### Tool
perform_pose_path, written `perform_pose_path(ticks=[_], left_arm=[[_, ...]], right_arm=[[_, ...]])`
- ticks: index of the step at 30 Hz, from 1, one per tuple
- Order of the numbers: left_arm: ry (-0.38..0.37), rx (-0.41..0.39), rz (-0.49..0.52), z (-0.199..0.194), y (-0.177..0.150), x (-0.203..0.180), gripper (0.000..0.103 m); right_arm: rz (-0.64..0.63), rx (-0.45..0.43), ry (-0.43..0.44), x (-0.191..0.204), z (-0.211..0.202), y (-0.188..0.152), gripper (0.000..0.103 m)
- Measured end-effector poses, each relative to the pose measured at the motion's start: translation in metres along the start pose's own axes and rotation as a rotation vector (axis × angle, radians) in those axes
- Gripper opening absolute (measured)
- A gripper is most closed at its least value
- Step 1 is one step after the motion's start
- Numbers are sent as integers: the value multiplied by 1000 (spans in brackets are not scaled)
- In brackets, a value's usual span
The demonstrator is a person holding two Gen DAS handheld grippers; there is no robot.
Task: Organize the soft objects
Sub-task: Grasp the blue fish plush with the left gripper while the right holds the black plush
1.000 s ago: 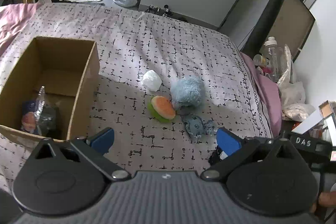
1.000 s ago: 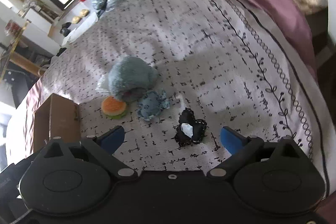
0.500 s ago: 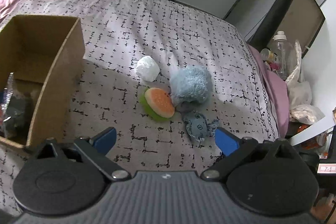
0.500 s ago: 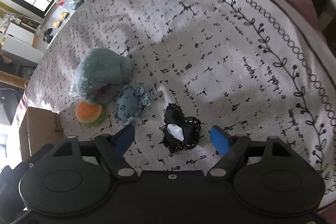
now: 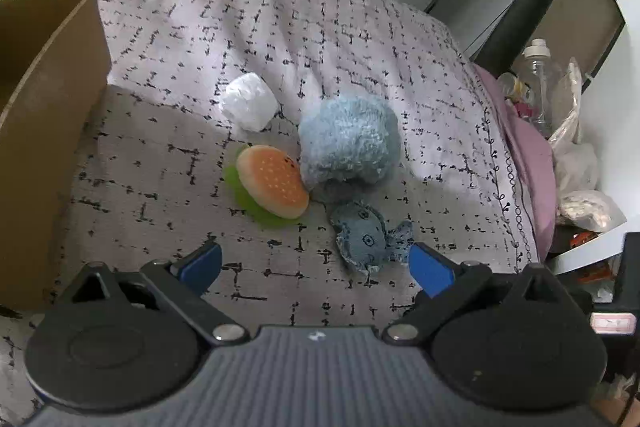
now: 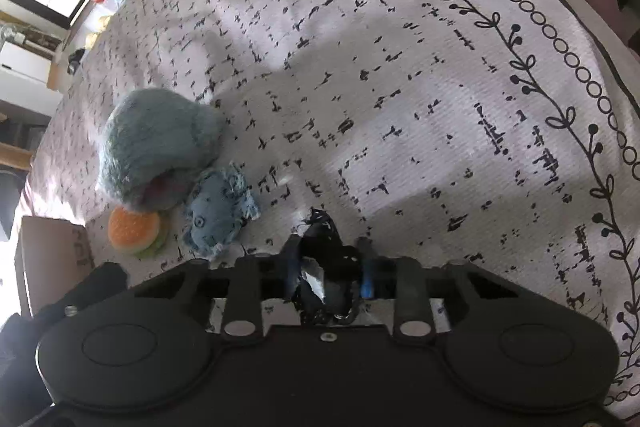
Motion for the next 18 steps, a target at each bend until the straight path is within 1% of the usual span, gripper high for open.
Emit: perform_pose_path(ticks=[1,5,9,12,15,18], left_arm=[[-1,3,-2,3,0,-1,100],[1,10,12,13,1,-9,100],[-1,20,13,24,0,-16,100],[-12,26,13,30,-2,-22,99],[-15,32,15,38,-2,-29,96],[-2,37,9,48,-1,-32,93]], right_arm=[[0,-5,7,0,-1,1,23],[9,-31,40,1,-7,2,21],[38,-71,62,-2,-16,9,21],[54,-85,70,-3,-17,12,21],[52,-91,74,-4,-18,15,21],[65,-96,76,-7,-18,17,21]])
Point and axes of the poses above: each gripper's, at about its wrist camera, not at the fingertips, and z roughly the way its jaws point, x to its left, y to its top, the point moved 8 cm from there along z, roughly the way its jaws point, and after that the axes turned 3 degrees about z, right-handed, at the moved point
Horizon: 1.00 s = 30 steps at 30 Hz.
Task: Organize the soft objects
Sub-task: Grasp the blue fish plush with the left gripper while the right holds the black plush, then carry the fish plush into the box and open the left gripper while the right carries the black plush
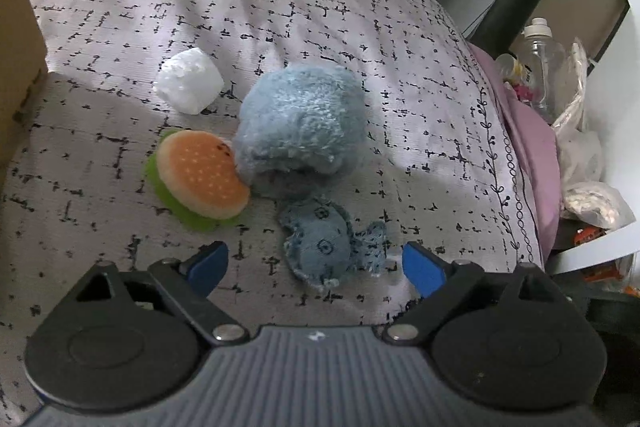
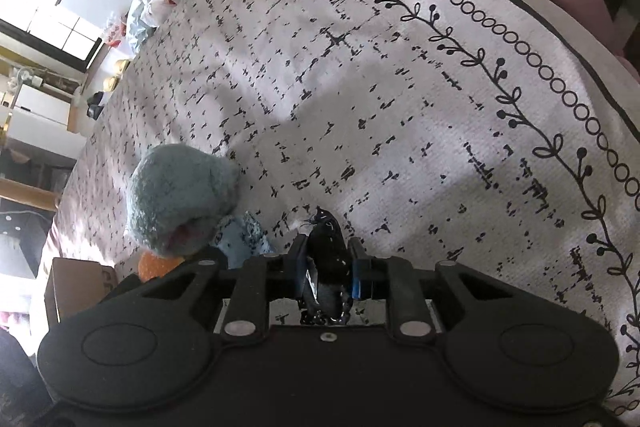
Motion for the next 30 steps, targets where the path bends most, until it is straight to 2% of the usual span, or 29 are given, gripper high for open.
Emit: perform_pose_path(ticks=[3,8,9,11,15,18,30], left_arm=[[9,29,-32,11,-2,1,88],[23,25,-12,18,-1,-6,87],[28,23,-15,19,0,-7,84],[48,22,-12,20,-1,-8,75],[57,32,7,22,-3,-9,36],[27,35,-19,18,-3,-5,27],[-9,-25,33,-35,-8,-4,25]], right_arm=[[6,-14,-4,-3,-1,3,21],[2,-25,6,-3,0,5,21],[-1,-29,3,-3,0,6,21],[-6,-35,-1,-3,0,7,21],[-3,-34,15,-3,1,8,21],[-9,-37,26,0,1,7,21],[-65,-64,112,22,-16,-1,21]])
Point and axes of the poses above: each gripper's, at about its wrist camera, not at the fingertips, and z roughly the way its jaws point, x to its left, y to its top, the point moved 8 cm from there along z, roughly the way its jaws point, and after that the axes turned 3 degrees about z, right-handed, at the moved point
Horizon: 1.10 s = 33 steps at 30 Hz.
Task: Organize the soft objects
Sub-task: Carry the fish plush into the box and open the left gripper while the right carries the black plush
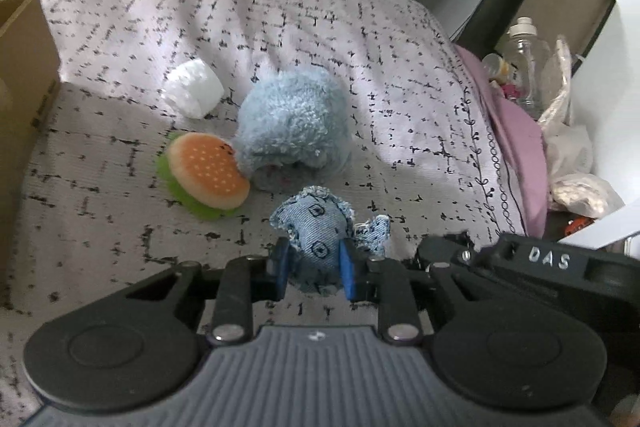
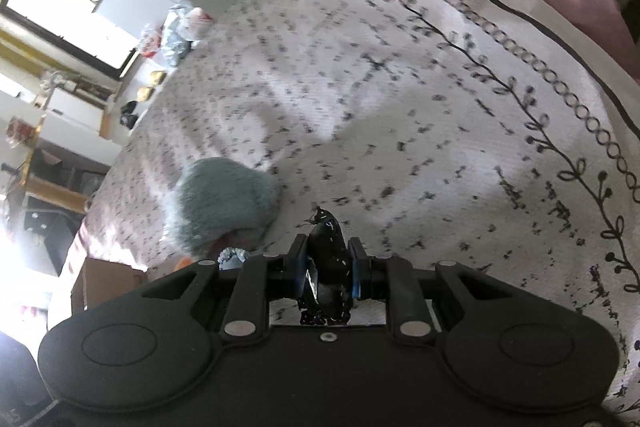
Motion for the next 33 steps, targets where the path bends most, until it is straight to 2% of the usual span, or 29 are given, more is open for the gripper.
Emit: perform_pose_path(ticks=[17,24,33], left_arm=[[27,-129,13,-95,10,33,25],[33,-180,-8,-131,18,56,25],[44,-229,-34,-161,27,85,25]], right_arm=[[-136,-89,132,55,-51,-17,21],[-161,-129,147,70,-64,-20,21],[-195,-135,176,98,-70,-37,21]])
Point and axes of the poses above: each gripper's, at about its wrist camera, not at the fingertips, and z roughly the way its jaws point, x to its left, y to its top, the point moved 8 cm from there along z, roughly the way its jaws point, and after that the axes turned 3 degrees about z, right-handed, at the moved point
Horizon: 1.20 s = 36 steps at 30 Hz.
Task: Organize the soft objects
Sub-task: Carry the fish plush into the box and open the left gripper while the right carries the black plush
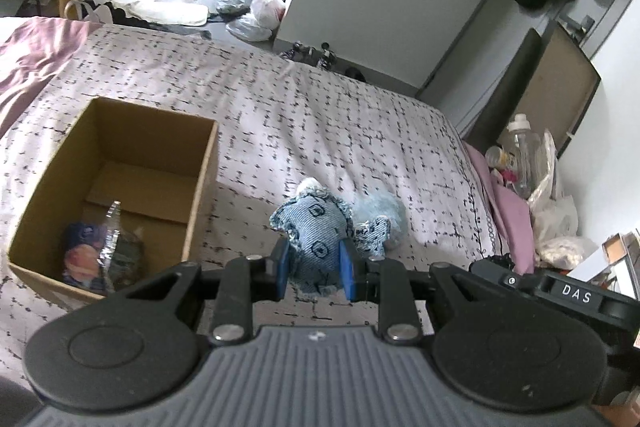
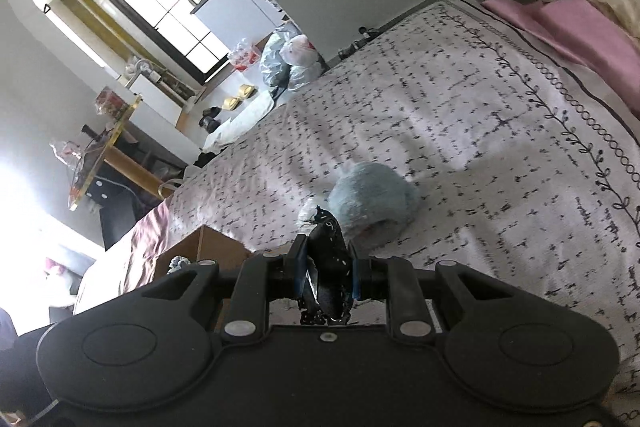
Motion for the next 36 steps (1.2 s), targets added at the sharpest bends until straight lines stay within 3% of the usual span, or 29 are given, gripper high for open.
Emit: perform_pose_path(ticks=[20,36], left_arm=[[19,-61,-61,-32,22,66,25],[46,-52,-149,-25,20,122,25]], right_arm=[[-67,-43,56,74,6,-13,21],[-114,-45,85,121,26,-28,21]])
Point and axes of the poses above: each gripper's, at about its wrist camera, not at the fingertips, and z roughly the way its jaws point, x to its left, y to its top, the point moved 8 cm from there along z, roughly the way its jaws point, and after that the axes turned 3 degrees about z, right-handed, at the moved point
